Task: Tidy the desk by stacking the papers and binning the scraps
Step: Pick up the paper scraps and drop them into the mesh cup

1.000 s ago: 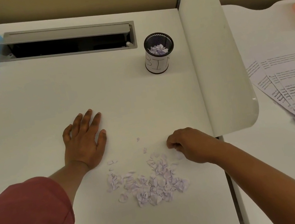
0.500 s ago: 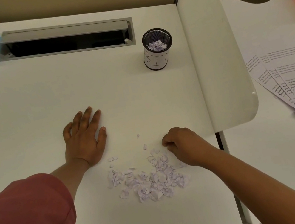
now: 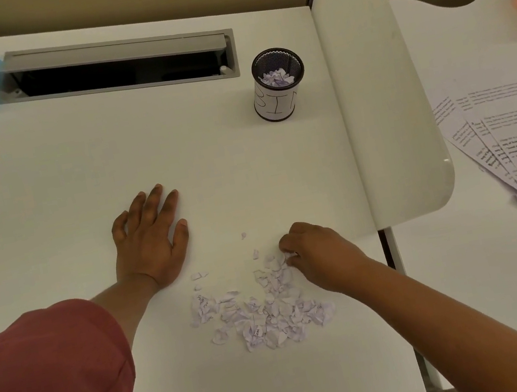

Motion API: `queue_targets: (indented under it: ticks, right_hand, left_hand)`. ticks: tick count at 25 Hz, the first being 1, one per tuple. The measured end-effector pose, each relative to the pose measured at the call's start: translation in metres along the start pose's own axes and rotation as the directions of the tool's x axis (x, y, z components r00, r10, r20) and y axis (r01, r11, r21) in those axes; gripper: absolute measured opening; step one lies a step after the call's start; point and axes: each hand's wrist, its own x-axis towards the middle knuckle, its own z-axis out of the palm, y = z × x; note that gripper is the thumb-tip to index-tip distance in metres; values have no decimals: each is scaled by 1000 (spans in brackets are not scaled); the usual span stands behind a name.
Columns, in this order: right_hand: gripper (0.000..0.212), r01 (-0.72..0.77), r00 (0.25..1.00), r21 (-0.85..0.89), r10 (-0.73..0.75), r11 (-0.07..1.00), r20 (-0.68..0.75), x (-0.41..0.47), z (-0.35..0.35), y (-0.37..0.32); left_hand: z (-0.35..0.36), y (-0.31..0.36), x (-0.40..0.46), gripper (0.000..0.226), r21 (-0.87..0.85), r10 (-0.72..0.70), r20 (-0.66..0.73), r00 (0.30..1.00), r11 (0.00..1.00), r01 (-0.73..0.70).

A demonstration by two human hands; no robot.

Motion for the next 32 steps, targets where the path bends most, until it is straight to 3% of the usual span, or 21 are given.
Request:
queue_targets:
  ticks: [2, 4, 6, 9, 12, 17, 21, 26, 29, 32]
  right_hand:
    - [13, -22, 999, 47, 24, 999, -29, -1, 3, -10]
    - [32, -13, 999, 70, 10, 997, 35, -4, 4, -24]
    - [46, 14, 995, -20, -12, 1000, 103, -6, 6, -35]
    - [24, 88, 994, -125, -78, 988, 82, 0, 15, -42]
    - [21, 118, 992, -147, -109, 982, 64, 5, 22, -36]
    - [16, 82, 996, -31, -81, 996, 32, 10, 6, -27]
    - [14, -66, 993, 285, 90, 956, -70, 16, -30, -24]
    - [6, -92, 948, 533, 237, 841, -210, 40, -90, -19]
    - [7, 0, 891, 559, 253, 829, -376, 65, -132, -21]
    - [11, 98, 788, 505, 243, 857, -565, 94, -170, -20]
  left_hand:
    - [0, 0, 0, 64, 0, 2, -2, 1000, 1000, -2]
    - [0, 0, 0, 64, 1, 3, -3, 1000, 1000, -3]
    - [0, 0, 0, 64, 4, -1, 2, 1000, 1000, 1]
    - [0, 0, 0, 64, 5, -6, 7, 1000, 1000, 6]
    - [1, 0, 1, 64, 9, -5, 12, 1000, 1000, 5]
    - [2, -1, 0, 64, 3, -5, 10, 1000, 1000, 5]
    - [3, -2, 1, 63, 5, -1, 4, 1000, 1000, 1]
    - [5, -3, 1, 62, -3, 4, 1, 1000, 1000, -4]
    - [5, -4, 1, 62, 1, 4, 2, 1000, 1000, -4]
    - [5, -4, 1, 62, 2, 7, -1, 1000, 1000, -7]
